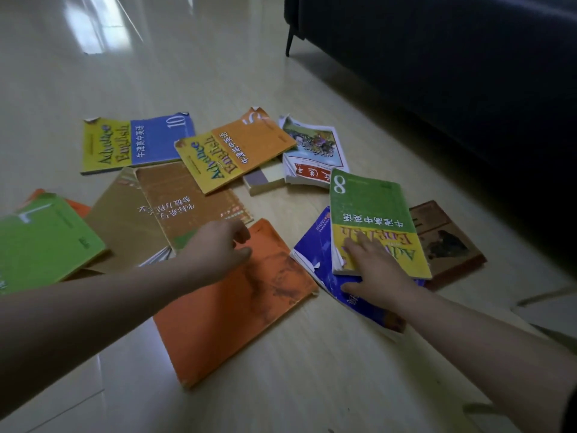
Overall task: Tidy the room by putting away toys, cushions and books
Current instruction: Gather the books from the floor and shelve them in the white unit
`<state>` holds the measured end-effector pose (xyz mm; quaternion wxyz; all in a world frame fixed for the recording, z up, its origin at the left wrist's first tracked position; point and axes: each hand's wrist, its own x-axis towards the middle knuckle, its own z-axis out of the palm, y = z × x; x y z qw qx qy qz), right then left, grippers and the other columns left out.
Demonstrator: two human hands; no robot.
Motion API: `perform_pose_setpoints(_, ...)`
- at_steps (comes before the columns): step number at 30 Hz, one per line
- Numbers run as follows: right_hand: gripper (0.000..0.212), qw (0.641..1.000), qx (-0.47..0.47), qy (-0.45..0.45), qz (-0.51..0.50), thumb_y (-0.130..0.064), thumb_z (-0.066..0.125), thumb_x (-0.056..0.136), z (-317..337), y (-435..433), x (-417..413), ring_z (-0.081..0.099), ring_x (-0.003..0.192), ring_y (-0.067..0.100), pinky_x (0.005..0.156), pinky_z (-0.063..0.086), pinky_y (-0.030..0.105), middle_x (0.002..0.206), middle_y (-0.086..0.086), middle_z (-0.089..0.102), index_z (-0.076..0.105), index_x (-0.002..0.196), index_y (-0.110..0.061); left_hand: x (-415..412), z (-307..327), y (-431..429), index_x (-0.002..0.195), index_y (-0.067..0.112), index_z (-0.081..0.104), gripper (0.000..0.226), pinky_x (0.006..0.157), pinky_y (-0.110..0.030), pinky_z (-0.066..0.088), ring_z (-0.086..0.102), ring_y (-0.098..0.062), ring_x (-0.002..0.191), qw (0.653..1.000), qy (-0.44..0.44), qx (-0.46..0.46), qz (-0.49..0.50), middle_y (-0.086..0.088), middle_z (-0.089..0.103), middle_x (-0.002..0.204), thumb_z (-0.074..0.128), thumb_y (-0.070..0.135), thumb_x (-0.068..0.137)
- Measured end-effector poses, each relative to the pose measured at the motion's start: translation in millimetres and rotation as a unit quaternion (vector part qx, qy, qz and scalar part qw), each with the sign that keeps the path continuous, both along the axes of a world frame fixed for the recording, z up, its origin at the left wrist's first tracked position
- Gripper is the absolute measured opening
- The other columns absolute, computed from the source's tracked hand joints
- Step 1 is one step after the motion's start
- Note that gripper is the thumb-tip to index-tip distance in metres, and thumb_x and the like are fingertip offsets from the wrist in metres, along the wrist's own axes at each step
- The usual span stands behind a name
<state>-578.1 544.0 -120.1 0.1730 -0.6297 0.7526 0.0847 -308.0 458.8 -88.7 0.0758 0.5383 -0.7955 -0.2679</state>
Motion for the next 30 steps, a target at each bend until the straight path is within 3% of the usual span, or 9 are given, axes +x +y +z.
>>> perform_pose_setpoints(7, 0.112, 0.999, -0.028, 0.012, 0.02, -0.072, 0.058, 0.075, -37, -30, -18, -0.018, 0.147, 0.028, 0.118, -0.006, 0.055, 0.159, -0.003, -0.023, -0.009, 0.153, -0.03, -15, -22, -60, 0.126, 0.014, 0.055, 0.039, 0.093, -0.037, 0.043, 0.051, -0.028, 0.117, 0.997, -0.048, -0.051, 0.038, -0.011, 0.052, 0.131, 0.061, 0.027, 0.09)
perform_pose_setpoints(11, 0.11, 0.994, -0.078, 0.042, 0.056, -0.09, 0.025, 0.067, -55, -24, -26, -0.025, 0.144, 0.024, 0.115, -0.015, 0.052, 0.155, -0.006, -0.031, -0.013, 0.152, -0.031, -15, -36, -91, 0.13, 0.017, 0.053, 0.044, 0.098, -0.041, 0.04, 0.044, -0.034, 0.122, 0.993, -0.093, -0.067, 0.04, -0.013, 0.042, 0.138, 0.061, 0.031, 0.09)
perform_pose_setpoints(14, 0.11, 0.993, -0.089, 0.044, 0.06, -0.091, 0.007, 0.06, -62, -22, -30, -0.028, 0.143, 0.021, 0.114, -0.019, 0.047, 0.154, -0.008, -0.031, -0.015, 0.151, -0.033, -18, -49, -111, 0.134, 0.019, 0.052, 0.048, 0.11, -0.044, 0.03, 0.03, -0.038, 0.136, 0.987, -0.138, -0.069, 0.032, -0.017, 0.027, 0.151, 0.059, 0.036, 0.09)
perform_pose_setpoints(21, 0.104, 0.991, -0.108, 0.04, 0.072, -0.089, 0.01, 0.068, -66, -25, -32, -0.026, 0.144, 0.022, 0.115, -0.017, 0.048, 0.156, -0.007, -0.026, -0.009, 0.153, -0.032, -20, -69, -140, 0.137, 0.028, 0.048, 0.048, 0.114, -0.061, 0.015, 0.008, -0.039, 0.145, 0.98, -0.191, -0.035, 0.054, -0.011, 0.006, 0.16, 0.052, 0.045, 0.092)
perform_pose_setpoints(25, 0.101, 0.988, -0.124, 0.04, 0.081, -0.088, 0.012, 0.074, -70, -24, -33, -0.013, 0.147, 0.026, 0.116, -0.011, 0.05, 0.161, -0.002, -0.011, 0.004, 0.155, -0.027, -22, -71, -146, 0.137, 0.03, 0.045, 0.048, 0.113, -0.065, 0.005, -0.005, -0.04, 0.146, 0.978, -0.197, -0.003, 0.067, -0.005, -0.008, 0.161, 0.051, 0.046, 0.093)
perform_pose_setpoints(30, 0.099, 0.988, -0.124, 0.049, 0.081, -0.086, 0.015, 0.076, -73, -23, -35, -0.005, 0.148, 0.028, 0.116, -0.006, 0.051, 0.162, 0.0, -0.002, 0.011, 0.155, -0.025, -17, -80, -149, 0.15, 0.021, 0.024, 0.066, 0.111, -0.066, 0.004, -0.009, -0.037, 0.146, 0.975, -0.211, 0.016, 0.059, 0.003, -0.01, 0.161, 0.041, 0.054, 0.095)
